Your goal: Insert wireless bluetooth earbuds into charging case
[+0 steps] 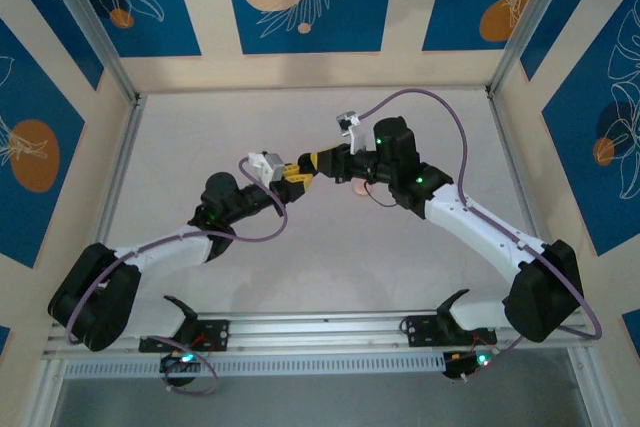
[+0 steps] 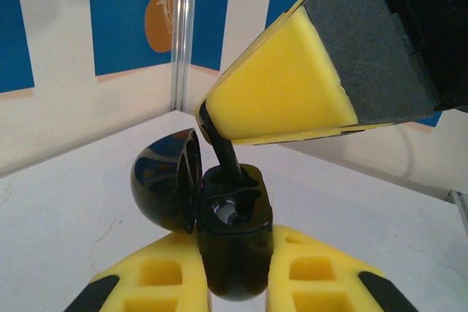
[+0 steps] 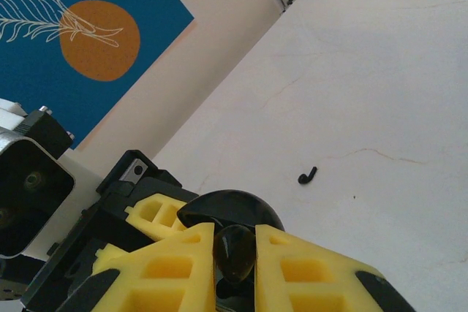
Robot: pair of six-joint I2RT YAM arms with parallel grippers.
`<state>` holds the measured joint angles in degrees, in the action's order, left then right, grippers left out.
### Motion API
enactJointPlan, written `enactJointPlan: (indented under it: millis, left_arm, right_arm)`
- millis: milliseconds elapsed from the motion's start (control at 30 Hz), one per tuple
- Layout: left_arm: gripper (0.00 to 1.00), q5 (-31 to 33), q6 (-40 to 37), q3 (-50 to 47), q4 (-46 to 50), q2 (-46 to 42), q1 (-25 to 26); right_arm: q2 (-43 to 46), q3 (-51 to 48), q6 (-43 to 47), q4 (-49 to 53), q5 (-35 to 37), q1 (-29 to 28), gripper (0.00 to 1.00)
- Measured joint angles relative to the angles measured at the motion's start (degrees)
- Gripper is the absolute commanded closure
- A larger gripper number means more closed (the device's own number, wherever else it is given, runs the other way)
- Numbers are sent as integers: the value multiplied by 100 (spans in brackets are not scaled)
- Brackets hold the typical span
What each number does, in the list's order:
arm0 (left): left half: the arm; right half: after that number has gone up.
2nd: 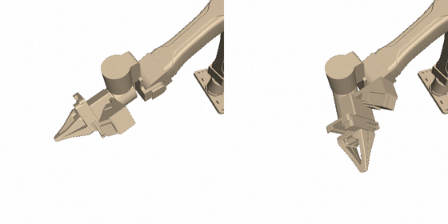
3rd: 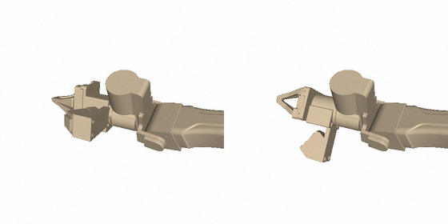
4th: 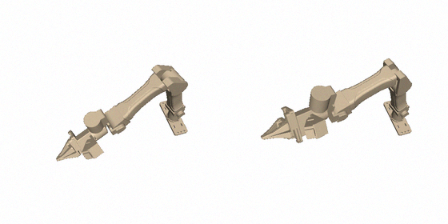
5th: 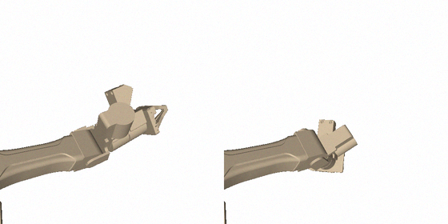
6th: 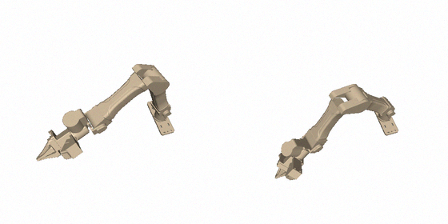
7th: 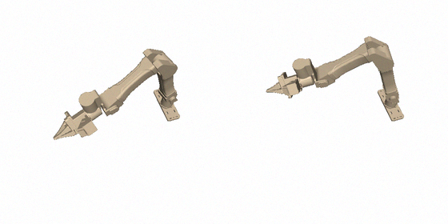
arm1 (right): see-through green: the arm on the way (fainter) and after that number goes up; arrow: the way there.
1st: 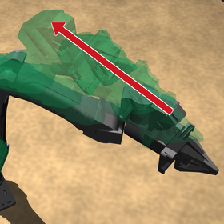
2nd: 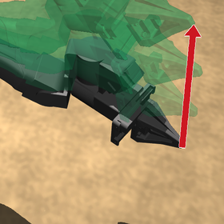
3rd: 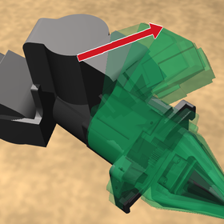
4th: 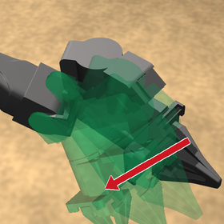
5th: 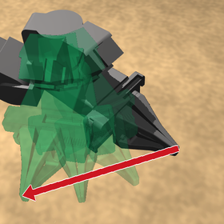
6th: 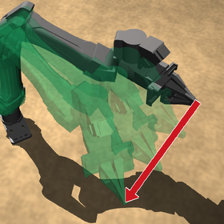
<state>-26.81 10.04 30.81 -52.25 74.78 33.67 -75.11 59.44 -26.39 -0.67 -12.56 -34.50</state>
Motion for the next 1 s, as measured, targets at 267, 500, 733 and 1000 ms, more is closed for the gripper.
enactJointPlan:
  millis: [267, 500, 733, 1000]
  left_arm:
    - [86, 7, -4, 0, 39, -52, 0]
    - [86, 4, -7, 0, 44, -120, 0]
    - [86, 2, -9, 0, 42, -122, 0]
    - [85, -20, -9, 0, 39, -122, 0]
  right_arm:
    - [20, -20, 28, -66, -214, 7, 83]
    - [70, -44, 44, -133, -365, 33, 83]
    - [70, -57, 44, -125, -549, 103, 79]
    - [66, -96, 42, -24, -706, 162, 73]
